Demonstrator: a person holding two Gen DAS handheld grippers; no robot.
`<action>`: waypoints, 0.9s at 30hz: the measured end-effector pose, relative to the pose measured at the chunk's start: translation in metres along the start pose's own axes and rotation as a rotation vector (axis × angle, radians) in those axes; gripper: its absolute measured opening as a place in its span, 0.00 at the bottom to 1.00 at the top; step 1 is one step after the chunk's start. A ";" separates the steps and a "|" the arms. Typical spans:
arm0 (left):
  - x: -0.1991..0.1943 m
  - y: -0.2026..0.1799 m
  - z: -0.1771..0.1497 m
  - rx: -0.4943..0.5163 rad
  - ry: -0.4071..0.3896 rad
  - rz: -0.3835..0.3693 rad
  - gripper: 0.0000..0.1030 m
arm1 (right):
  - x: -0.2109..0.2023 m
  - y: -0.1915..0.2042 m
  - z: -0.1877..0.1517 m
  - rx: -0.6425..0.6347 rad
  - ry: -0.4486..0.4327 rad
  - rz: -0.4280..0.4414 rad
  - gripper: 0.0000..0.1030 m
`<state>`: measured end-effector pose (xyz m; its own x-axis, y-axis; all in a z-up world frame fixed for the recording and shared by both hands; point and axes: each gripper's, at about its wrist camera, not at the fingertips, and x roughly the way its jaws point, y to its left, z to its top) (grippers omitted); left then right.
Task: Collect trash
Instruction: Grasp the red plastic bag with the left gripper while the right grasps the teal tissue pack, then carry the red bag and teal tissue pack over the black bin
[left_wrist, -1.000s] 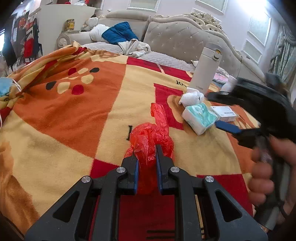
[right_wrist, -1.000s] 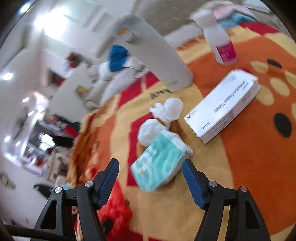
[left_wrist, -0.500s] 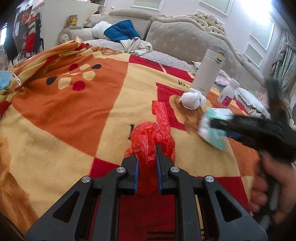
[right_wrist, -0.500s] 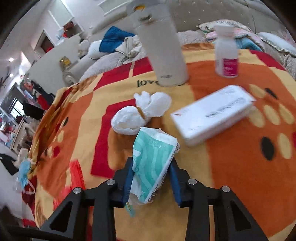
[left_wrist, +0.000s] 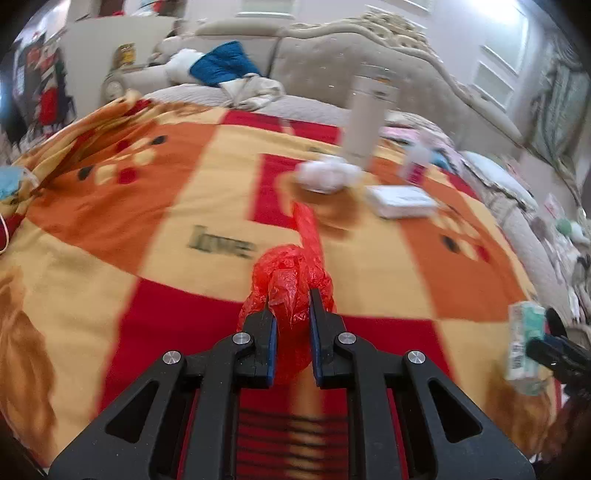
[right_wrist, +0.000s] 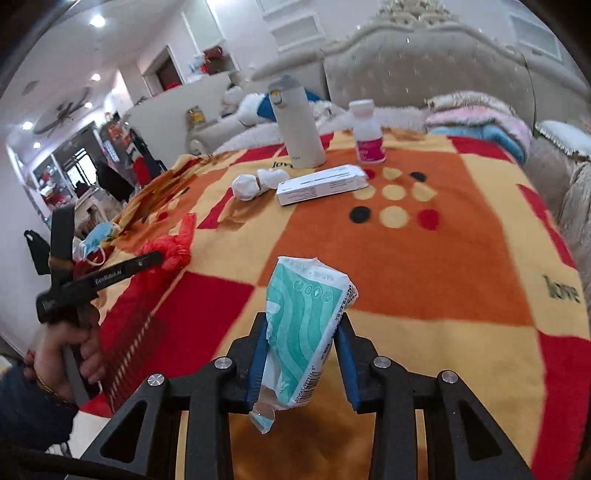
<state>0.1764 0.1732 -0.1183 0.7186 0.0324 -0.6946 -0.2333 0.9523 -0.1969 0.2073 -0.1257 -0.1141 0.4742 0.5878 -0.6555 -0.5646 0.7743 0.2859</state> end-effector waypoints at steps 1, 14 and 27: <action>-0.005 -0.017 -0.002 0.022 -0.001 -0.007 0.12 | -0.003 -0.002 -0.004 -0.003 -0.019 -0.003 0.33; -0.021 -0.135 -0.041 0.155 0.038 0.085 0.12 | -0.048 -0.014 -0.030 -0.086 -0.093 -0.129 0.33; -0.025 -0.149 -0.051 0.183 0.046 0.082 0.12 | -0.065 -0.023 -0.036 -0.070 -0.117 -0.179 0.33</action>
<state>0.1598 0.0155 -0.1064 0.6705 0.1022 -0.7349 -0.1642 0.9863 -0.0126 0.1653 -0.1901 -0.1034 0.6436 0.4688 -0.6050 -0.5080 0.8529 0.1204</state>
